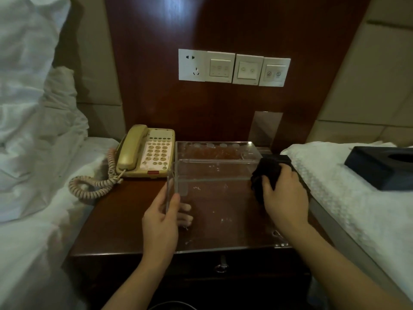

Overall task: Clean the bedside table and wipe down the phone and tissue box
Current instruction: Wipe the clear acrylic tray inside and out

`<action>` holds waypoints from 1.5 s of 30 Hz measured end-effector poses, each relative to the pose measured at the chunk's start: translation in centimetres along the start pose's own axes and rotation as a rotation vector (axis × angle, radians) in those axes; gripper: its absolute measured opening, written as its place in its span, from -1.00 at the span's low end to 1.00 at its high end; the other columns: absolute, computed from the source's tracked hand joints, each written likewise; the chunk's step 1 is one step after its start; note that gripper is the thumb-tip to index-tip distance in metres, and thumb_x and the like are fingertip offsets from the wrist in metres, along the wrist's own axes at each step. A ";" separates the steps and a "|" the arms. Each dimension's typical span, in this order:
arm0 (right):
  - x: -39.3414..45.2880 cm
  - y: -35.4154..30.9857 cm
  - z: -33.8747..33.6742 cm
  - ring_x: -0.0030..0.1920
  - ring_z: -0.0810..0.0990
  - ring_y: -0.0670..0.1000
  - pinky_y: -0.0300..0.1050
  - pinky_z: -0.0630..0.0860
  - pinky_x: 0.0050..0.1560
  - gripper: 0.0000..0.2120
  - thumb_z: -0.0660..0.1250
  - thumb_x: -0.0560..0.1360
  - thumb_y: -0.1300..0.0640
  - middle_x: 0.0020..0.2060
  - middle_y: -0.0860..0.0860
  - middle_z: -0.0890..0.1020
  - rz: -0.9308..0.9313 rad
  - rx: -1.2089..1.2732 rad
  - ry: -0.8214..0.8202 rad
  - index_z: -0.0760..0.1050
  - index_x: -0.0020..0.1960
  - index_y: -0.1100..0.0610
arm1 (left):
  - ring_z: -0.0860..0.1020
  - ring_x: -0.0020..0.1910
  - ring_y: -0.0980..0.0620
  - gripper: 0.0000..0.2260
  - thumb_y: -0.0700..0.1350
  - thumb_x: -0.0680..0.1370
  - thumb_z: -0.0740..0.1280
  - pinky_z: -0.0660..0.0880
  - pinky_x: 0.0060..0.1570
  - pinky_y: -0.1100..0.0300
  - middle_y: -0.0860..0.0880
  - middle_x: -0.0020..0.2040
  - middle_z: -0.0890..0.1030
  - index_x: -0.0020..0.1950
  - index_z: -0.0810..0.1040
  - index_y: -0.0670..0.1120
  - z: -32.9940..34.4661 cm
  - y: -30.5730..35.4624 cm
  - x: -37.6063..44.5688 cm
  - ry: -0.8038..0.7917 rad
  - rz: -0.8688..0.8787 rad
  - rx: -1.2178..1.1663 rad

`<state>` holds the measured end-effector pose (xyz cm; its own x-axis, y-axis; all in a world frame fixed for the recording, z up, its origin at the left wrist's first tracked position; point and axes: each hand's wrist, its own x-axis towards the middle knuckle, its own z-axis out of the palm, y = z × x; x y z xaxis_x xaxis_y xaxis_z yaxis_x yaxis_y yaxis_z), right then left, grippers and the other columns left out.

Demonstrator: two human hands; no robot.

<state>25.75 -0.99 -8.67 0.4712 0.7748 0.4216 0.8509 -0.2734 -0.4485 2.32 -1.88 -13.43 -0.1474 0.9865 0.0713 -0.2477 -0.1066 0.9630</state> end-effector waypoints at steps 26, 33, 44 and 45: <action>-1.4 1.7 -0.6 -0.11 0.59 0.16 -0.06 0.38 -0.25 -0.65 0.28 0.58 -0.12 -0.05 0.09 0.61 0.036 -0.054 -0.044 0.40 0.17 0.14 | 0.64 -0.33 -0.09 -0.60 -0.14 0.68 0.26 0.65 -0.25 0.12 -0.10 -0.26 0.70 0.53 0.41 0.03 -0.3 -0.6 0.5 0.001 0.031 0.076; -0.2 0.8 -2.1 -0.16 0.50 0.02 -0.11 0.34 -0.25 -0.64 0.39 0.50 -0.15 -0.12 -0.02 0.52 -0.017 0.024 0.141 0.45 0.04 0.12 | 0.65 -0.32 -0.13 -0.61 -0.13 0.69 0.26 0.62 -0.24 0.06 -0.11 -0.26 0.68 0.52 0.42 0.09 -0.4 -0.8 0.4 0.024 0.095 0.119; -0.3 1.6 -0.7 -0.28 0.54 0.07 -0.11 0.41 -0.33 -0.66 0.23 0.57 -0.22 -0.25 0.02 0.61 -0.004 -0.106 -0.020 0.53 -0.04 0.05 | 0.64 -0.37 -0.07 -0.59 -0.19 0.69 0.25 0.64 -0.29 0.16 -0.15 -0.27 0.68 0.53 0.39 0.05 -0.7 -0.7 0.9 -0.031 0.035 0.097; 0.5 1.5 -0.7 -0.24 0.58 0.11 -0.07 0.47 -0.29 -0.66 0.24 0.57 -0.20 -0.24 0.05 0.62 0.001 -0.079 -0.013 0.55 -0.01 0.07 | 0.63 -0.36 -0.07 -0.59 -0.19 0.68 0.26 0.64 -0.30 0.16 -0.15 -0.27 0.68 0.53 0.39 0.04 -0.6 -0.7 0.9 -0.040 0.037 0.099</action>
<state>27.43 -1.42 -8.62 0.4693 0.7815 0.4111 0.8665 -0.3180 -0.3847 1.79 -1.00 -14.20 -0.1163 0.9865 0.1155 -0.1471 -0.1321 0.9803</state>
